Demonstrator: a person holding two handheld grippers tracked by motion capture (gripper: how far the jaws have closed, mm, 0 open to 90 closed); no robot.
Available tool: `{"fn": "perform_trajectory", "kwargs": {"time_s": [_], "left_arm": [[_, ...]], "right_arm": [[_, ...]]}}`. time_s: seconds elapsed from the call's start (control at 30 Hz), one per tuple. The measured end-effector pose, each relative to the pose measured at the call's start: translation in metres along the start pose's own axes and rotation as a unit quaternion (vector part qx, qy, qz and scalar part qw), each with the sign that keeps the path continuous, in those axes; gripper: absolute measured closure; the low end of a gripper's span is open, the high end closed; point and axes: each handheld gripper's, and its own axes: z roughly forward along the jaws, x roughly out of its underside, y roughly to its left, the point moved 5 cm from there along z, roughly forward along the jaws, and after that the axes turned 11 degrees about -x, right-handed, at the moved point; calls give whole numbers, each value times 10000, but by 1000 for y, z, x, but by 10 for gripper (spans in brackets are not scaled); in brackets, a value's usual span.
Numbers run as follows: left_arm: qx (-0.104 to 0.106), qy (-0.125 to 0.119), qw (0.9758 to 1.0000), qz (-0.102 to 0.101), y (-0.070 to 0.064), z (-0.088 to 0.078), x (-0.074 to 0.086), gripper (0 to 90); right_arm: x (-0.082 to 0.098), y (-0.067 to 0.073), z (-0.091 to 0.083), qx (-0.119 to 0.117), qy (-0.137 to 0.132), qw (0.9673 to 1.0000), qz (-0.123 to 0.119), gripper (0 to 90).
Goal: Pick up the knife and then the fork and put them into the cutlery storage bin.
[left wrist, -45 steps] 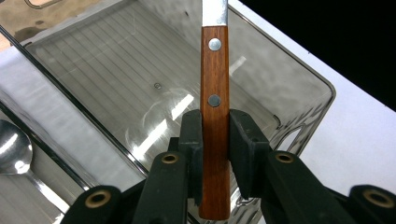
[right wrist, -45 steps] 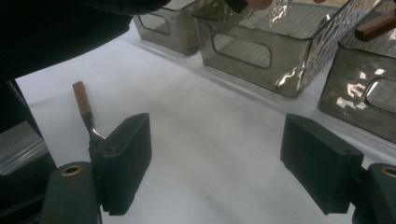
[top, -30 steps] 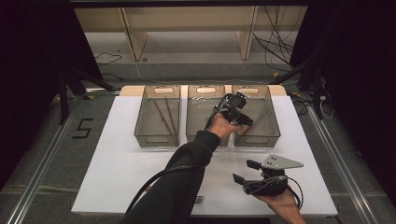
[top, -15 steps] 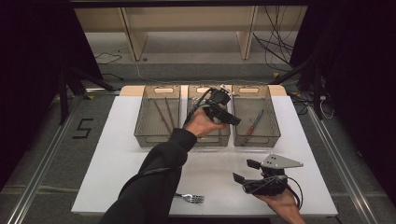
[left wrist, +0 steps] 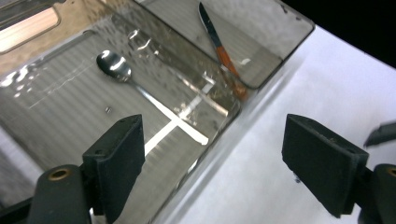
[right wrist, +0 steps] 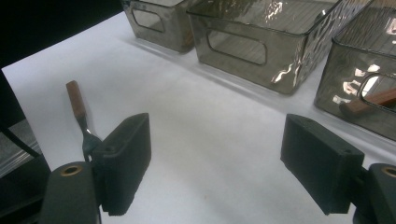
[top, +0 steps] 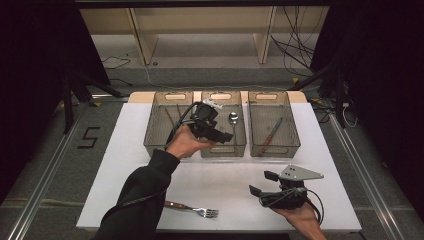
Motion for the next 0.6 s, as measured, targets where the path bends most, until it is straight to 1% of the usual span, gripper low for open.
{"fn": "perform_trajectory", "kwargs": {"time_s": [0.2, 0.23, 0.3, 0.37, 0.43, 0.5, 0.6], "left_arm": [[-32, 31, 9999, 105, 6, -15, 21, 197], [-49, 65, 9998, 153, 8, -17, 27, 197], [-86, 94, 9998, 165, 10, -20, 34, 195], [-69, 129, 9997, 209, 12, -24, 45, 195], [-55, 128, 9997, 188, 13, -27, 54, 194], [-59, 150, 9996, 216, 13, -29, 62, 193], [-67, 244, 9991, 330, 13, -33, 76, 189]], "right_arm": [[0, -1, 0, 9, 17, 10000, 15, 251], [0, -1, 0, 9, 17, 10000, 15, 251], [0, -1, -1, 15, 15, 10000, 17, 250], [0, -1, -1, 18, 13, 10000, 18, 250], [0, -1, -1, 28, 13, 10000, 22, 250], [0, -1, 0, 36, 12, 10000, 28, 250], [0, -2, -1, 46, -2, 10000, 22, 250]]}}
